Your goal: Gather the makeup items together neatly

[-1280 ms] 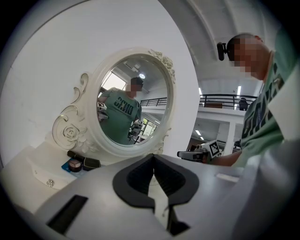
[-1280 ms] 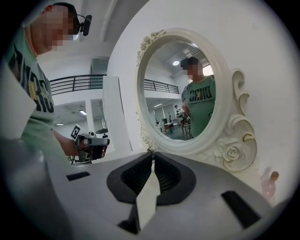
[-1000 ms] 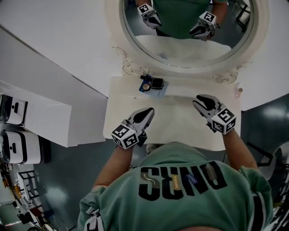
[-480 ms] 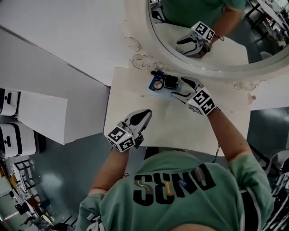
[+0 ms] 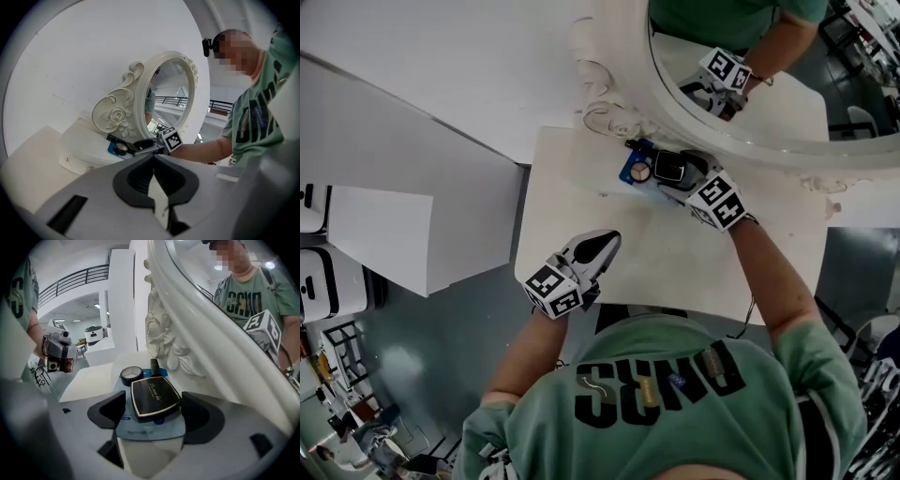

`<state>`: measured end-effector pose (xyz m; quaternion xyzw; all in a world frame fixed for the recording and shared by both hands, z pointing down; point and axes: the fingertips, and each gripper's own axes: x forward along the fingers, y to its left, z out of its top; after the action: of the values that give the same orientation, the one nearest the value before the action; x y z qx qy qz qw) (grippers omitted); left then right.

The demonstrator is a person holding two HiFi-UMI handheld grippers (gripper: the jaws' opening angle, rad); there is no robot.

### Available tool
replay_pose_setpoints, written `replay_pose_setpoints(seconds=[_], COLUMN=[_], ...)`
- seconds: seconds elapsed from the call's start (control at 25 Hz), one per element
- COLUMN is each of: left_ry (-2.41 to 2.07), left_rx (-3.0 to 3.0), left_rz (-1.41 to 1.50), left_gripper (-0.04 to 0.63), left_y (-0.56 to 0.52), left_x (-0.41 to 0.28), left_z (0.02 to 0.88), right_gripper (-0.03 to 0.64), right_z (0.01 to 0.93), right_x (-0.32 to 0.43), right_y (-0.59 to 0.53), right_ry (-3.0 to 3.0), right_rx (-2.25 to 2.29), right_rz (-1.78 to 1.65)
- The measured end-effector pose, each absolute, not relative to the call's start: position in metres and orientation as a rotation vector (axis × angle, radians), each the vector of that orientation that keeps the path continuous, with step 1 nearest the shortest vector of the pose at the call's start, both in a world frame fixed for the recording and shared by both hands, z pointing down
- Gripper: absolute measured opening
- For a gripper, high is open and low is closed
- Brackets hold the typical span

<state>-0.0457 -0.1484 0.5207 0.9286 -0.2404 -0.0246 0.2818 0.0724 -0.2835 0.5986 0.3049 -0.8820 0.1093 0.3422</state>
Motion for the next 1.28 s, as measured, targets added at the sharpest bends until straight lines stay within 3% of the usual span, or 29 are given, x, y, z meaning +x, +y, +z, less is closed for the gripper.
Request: replay_pose_setpoints(seconds=[0.24, 0.72, 0.96, 1.28], left_ry=[-0.647, -0.697, -0.736, -0.784], left_rx=[2.491, 2.506, 2.504, 2.481], left_rz=[-0.068, -0.085, -0.109, -0.123], left_gripper=[0.009, 0.009, 0.009, 0.009], left_y=[-0.142, -0.123, -0.108, -0.076], left_x=[-0.048, -0.056, -0.065, -0.086], left_z=[0.519, 0.504, 0.500, 0.506], right_gripper=[0.321, 0.313, 0.313, 0.313], right_z=[0.600, 0.548, 0.521, 0.555], right_x=[0.070, 0.074, 0.037, -0.010], right_y=[-0.285, -0.253, -0.191, -0.137], right_ry=[-2.307, -2.343, -2.407, -2.401], right_rx=[0.759, 0.761, 0.666, 0.590], right_rz=[0.262, 0.168, 0.153, 0.188])
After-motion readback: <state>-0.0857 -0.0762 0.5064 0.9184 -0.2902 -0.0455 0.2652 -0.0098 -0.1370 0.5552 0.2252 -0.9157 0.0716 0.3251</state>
